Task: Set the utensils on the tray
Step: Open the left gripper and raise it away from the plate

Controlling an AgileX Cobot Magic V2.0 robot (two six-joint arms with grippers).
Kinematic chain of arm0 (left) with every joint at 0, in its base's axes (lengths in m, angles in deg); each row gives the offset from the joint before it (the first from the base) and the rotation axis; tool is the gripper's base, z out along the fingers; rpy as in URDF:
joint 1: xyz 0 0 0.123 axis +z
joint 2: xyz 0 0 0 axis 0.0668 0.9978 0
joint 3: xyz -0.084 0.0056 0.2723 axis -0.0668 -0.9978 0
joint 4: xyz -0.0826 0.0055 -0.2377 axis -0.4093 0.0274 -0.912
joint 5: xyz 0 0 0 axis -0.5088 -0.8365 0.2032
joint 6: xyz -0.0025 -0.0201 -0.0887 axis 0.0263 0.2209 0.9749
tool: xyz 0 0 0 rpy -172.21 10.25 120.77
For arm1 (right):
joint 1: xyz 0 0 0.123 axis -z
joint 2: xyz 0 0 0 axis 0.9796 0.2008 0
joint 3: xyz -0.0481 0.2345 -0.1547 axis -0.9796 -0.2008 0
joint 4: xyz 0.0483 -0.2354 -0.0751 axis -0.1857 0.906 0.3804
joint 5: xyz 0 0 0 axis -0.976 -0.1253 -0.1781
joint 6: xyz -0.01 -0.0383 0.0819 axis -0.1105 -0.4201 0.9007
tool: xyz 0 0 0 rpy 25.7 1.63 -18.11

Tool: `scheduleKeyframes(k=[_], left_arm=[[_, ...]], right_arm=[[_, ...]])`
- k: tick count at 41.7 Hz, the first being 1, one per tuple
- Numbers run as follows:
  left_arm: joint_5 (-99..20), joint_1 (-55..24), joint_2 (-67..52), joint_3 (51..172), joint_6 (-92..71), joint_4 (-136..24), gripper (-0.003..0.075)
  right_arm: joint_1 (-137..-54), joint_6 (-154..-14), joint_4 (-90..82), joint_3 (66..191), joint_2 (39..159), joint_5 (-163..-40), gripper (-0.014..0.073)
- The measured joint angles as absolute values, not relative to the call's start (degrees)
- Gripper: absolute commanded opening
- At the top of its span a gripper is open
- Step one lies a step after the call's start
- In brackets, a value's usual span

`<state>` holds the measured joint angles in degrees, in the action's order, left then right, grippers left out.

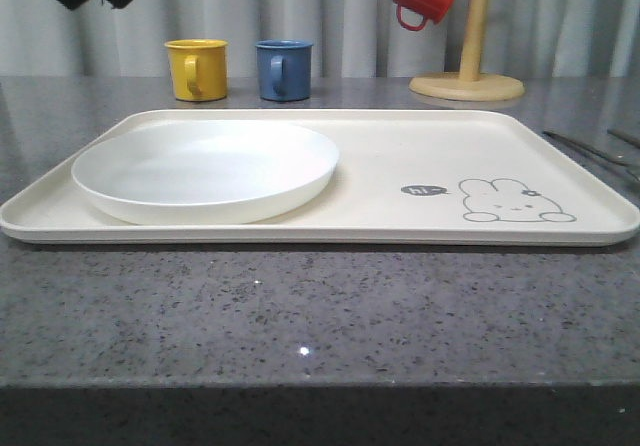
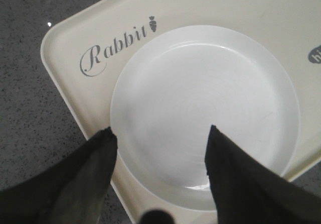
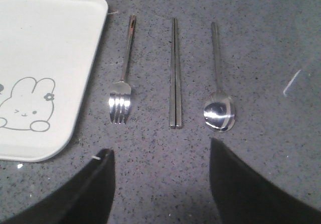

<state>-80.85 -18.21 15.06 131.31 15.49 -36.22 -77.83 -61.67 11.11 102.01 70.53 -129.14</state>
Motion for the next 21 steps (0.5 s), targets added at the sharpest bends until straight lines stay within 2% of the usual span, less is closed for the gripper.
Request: scheduleKeyframes(k=[11, 21], left_arm=[[-77.1, -28.7, 0.4, 120.8, 23.6, -30.3, 0.0401], [-75.7, -29.9, -11.0, 109.3, 26.2, -30.1, 0.0401]], right_arm=[[-77.8, -61.7, 11.1, 102.0, 70.5, -129.1, 0.0445], [-77.8, -61.7, 11.1, 102.0, 70.5, -129.1, 0.0445]])
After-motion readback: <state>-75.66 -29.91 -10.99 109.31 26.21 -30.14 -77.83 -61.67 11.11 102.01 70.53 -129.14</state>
